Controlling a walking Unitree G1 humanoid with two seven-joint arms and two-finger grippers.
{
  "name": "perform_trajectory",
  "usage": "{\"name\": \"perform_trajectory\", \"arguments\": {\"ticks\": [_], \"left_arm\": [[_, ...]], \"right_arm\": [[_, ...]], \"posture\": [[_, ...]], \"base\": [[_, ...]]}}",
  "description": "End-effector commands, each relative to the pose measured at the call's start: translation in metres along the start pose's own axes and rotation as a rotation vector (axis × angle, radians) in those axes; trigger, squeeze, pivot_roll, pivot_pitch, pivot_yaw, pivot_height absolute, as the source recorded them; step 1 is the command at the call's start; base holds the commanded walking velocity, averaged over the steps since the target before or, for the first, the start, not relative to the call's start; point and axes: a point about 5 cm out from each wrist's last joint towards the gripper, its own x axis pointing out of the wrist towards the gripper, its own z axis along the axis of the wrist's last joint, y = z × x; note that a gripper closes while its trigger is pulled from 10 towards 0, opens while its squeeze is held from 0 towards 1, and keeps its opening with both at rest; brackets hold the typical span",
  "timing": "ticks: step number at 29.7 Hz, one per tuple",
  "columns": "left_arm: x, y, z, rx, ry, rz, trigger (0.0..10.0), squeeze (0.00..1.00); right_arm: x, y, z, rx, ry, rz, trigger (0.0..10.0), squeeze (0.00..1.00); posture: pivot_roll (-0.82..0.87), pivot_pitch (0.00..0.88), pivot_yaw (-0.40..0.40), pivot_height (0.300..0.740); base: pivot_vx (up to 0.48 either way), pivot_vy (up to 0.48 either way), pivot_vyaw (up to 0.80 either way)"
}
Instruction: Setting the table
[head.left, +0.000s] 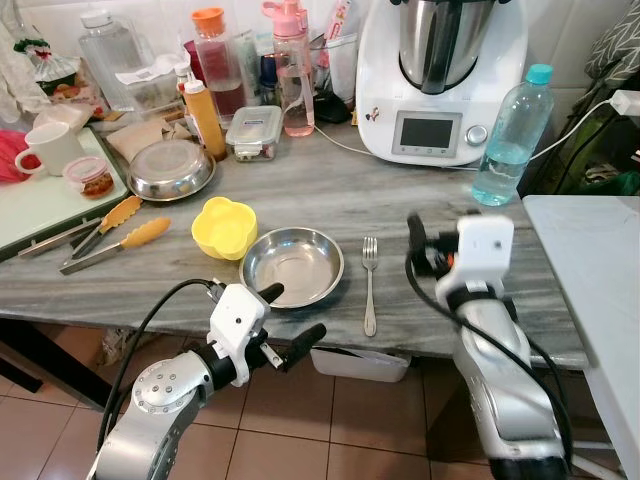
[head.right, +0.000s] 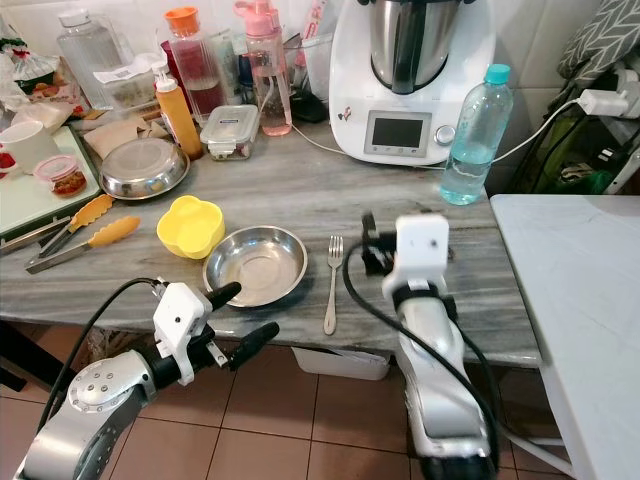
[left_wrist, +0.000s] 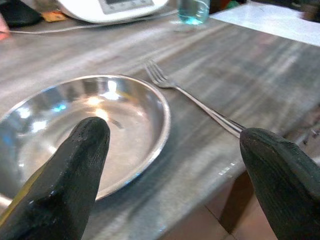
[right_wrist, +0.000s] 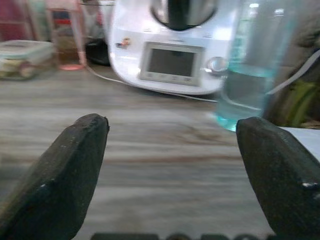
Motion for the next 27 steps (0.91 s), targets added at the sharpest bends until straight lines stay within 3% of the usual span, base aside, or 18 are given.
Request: {"name": "perform_trajectory", "arguments": {"ticks": [1, 7, 13, 18, 21, 27], "left_arm": [[-0.001, 0.008, 0.002, 0.015, -0.029, 0.072, 10.0, 0.0], [-0.001, 0.016, 0.008, 0.017, -0.089, 0.175, 10.0, 0.0], [-0.012, 0.02, 0.002, 0.005, -0.106, 0.36, 10.0, 0.0], [-0.018, 0.02, -0.004, 0.063, -0.085, 0.412, 10.0, 0.0], [-0.027, 0.039, -0.011, 0.078, -0.046, 0.554, 10.0, 0.0], [-0.032, 0.045, -0.014, 0.092, -0.03, 0.6, 10.0, 0.0]], "right_arm": [[-0.01, -0.011, -0.001, -0.01, 0.005, -0.031, 10.0, 1.0], [-0.024, -0.018, -0.011, -0.029, 0.042, -0.032, 10.0, 1.0], [-0.04, -0.016, -0.019, -0.093, 0.068, -0.003, 10.0, 1.0], [-0.04, -0.015, -0.02, -0.08, 0.073, -0.001, 10.0, 1.0], [-0.038, -0.01, -0.02, -0.062, 0.068, 0.013, 10.0, 1.0], [-0.037, -0.009, -0.019, -0.059, 0.065, 0.026, 10.0, 1.0]], "posture": [[-0.05, 0.006, 0.049, 0.74], [-0.06, 0.0, 0.048, 0.74], [-0.06, 0.0, 0.044, 0.74], [-0.06, 0.0, 0.047, 0.74], [-0.06, 0.0, 0.045, 0.74], [-0.05, 0.0, 0.045, 0.74]], "base": [[0.0, 0.0, 0.0], [0.0, 0.0, 0.0], [0.0, 0.0, 0.0], [0.0, 0.0, 0.0], [0.0, 0.0, 0.0], [0.0, 0.0, 0.0]]}}
